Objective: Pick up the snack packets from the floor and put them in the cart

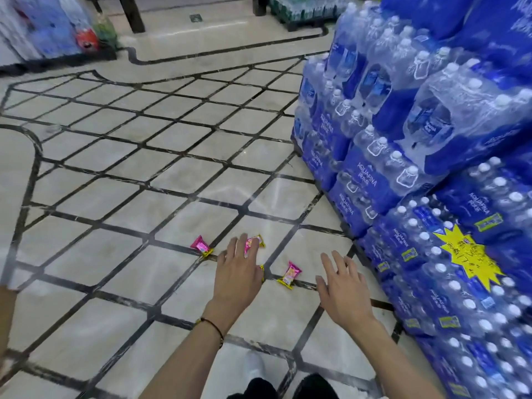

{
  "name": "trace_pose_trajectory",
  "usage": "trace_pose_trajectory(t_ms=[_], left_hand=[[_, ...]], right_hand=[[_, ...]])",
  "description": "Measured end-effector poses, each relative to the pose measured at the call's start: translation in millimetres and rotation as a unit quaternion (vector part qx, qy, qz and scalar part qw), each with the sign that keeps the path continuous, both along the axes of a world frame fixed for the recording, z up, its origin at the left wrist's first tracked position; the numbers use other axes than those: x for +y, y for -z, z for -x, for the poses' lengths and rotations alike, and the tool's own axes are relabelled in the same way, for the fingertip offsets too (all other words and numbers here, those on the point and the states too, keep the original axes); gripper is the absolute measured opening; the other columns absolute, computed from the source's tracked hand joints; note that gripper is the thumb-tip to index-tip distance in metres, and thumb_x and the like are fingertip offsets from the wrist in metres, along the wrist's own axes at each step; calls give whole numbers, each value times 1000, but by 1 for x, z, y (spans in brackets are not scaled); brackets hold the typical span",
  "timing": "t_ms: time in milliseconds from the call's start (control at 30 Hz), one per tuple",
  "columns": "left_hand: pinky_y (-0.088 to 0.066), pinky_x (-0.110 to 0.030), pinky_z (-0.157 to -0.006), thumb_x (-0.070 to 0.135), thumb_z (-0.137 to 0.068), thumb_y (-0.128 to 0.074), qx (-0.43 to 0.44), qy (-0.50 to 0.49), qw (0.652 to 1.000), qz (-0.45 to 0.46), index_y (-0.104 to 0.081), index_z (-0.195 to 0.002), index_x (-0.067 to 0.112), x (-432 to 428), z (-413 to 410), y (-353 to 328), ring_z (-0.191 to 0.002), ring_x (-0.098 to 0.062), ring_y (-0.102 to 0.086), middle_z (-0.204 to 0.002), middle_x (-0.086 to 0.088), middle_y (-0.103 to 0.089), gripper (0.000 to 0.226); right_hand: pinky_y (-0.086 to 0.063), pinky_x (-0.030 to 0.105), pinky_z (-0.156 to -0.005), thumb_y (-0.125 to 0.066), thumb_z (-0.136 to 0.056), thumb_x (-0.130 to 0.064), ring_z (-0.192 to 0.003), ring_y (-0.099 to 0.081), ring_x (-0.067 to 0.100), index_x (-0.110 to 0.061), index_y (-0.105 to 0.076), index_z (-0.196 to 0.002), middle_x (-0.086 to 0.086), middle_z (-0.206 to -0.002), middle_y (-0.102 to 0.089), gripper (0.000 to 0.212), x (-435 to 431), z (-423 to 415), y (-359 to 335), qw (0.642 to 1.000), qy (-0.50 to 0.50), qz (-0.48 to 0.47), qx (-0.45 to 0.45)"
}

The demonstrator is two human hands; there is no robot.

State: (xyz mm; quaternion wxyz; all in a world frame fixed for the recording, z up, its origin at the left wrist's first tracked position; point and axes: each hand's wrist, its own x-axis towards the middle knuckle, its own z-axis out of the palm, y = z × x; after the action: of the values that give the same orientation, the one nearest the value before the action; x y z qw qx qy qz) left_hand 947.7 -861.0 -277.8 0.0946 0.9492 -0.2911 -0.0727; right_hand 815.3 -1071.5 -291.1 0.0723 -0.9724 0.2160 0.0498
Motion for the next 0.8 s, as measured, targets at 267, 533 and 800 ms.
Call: trace_pose_trajectory(t_ms=[267, 533, 800], left_hand=[[-48, -49, -93, 28, -80, -67, 23, 36, 998, -51, -51, -140, 14, -35, -104, 58, -132, -36, -48, -145, -14, -50, 64], [-48, -53, -96, 37, -87, -45, 71, 66, 991, -90, -48, -142, 15, -79, -172, 175, -130, -36, -49, -145, -13, -51, 60], [-48, -58, -94, 26, -73, -75, 111, 114, 979, -129, -46, -146, 20, -100, -206, 391, -134, -35, -48, -148, -10, -48, 78]], right_hand=[[-53, 55, -89, -60, -94, -38, -130, -49, 40, -16, -50, -143, 10, -145, -53, 54, -39, -99, 63, 998, 34, -43, 27], [-45, 60, -101, -51, -100, -38, -136, -38, 40, -20, -39, -151, 8, -155, -40, 56, -88, -179, 183, 986, 74, -113, 97], [-53, 58, -88, -54, -98, -27, -120, -54, 47, -14, -48, -146, 16, -146, -50, 51, -86, -229, 397, 979, 83, -137, 124]])
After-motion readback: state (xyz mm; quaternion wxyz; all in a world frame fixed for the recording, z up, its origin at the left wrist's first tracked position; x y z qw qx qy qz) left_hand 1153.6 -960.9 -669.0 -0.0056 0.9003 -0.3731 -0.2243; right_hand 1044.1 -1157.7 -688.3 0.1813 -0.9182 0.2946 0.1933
